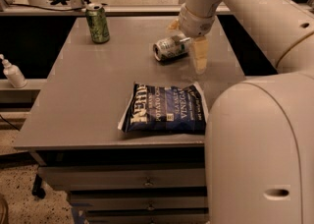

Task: Knock 7up can over

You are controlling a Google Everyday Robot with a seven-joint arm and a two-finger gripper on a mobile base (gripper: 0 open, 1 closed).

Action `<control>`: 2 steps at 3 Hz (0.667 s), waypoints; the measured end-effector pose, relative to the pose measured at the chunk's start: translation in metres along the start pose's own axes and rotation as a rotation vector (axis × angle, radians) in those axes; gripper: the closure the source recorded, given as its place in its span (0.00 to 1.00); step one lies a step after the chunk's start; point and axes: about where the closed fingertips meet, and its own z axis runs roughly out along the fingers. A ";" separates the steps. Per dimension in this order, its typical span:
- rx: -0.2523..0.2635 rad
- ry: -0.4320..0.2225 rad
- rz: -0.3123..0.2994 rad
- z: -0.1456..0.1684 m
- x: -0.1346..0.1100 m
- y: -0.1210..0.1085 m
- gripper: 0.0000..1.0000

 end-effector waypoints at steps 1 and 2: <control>0.053 -0.026 0.062 -0.008 0.009 -0.001 0.00; 0.136 -0.077 0.173 -0.027 0.028 -0.001 0.00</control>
Offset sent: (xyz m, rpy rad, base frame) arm 0.0199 -0.0650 0.0542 0.2840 -0.0891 -0.3189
